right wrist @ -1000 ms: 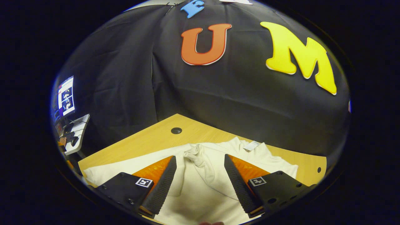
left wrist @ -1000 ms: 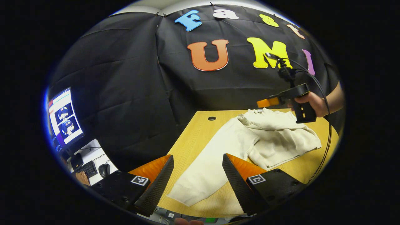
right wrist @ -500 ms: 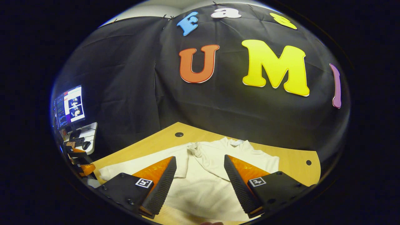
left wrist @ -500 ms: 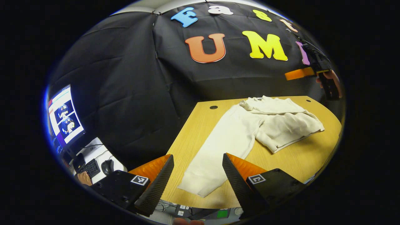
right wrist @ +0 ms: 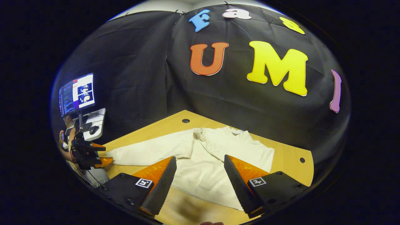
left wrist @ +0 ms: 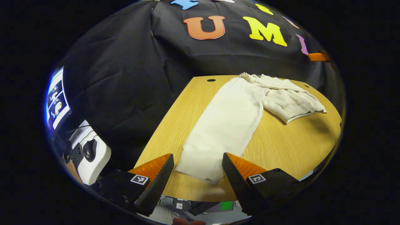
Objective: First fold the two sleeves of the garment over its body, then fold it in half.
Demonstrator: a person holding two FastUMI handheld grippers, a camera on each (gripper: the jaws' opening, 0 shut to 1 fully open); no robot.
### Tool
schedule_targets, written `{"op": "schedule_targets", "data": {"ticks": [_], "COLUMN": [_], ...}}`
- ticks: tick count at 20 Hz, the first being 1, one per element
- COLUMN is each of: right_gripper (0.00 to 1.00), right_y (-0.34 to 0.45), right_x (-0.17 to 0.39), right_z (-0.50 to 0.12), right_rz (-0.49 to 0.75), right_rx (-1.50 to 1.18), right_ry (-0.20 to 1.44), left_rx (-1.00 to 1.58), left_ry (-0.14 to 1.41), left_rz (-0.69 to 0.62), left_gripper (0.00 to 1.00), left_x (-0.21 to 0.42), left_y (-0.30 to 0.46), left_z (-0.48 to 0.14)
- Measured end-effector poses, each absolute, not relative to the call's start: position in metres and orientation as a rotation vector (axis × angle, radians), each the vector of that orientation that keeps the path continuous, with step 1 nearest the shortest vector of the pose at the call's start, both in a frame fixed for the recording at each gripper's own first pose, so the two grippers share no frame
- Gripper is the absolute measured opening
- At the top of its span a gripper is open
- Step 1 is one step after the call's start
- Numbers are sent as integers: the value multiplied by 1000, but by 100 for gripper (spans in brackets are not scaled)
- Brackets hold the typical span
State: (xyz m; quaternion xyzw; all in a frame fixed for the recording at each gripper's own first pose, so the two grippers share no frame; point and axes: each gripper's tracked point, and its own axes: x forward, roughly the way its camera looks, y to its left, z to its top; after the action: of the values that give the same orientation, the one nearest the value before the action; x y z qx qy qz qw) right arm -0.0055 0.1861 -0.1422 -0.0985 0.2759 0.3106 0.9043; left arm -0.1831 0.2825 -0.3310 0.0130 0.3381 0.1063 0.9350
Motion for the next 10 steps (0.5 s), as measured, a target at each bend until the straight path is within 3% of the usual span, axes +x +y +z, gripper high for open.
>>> {"op": "schedule_targets", "data": {"ticks": [7, 8, 9, 10], "right_gripper": [95, 95, 95, 95], "right_y": [192, 194, 192, 190], "right_x": [-17, -18, -20, -22], "right_z": [-134, -134, -134, -134], "right_rz": [662, 663, 663, 661], "right_rx": [-199, -193, -188, -186], "right_ry": [575, 575, 578, 584], "left_rx": [-94, -88, -85, -92], "left_ry": [710, 716, 722, 729], "left_rz": [160, 147, 141, 143], "left_gripper": [96, 90, 70, 63], "left_x": [-176, -175, -173, -173], "left_y": [273, 269, 267, 266], "left_z": [-340, -341, -339, -341]}}
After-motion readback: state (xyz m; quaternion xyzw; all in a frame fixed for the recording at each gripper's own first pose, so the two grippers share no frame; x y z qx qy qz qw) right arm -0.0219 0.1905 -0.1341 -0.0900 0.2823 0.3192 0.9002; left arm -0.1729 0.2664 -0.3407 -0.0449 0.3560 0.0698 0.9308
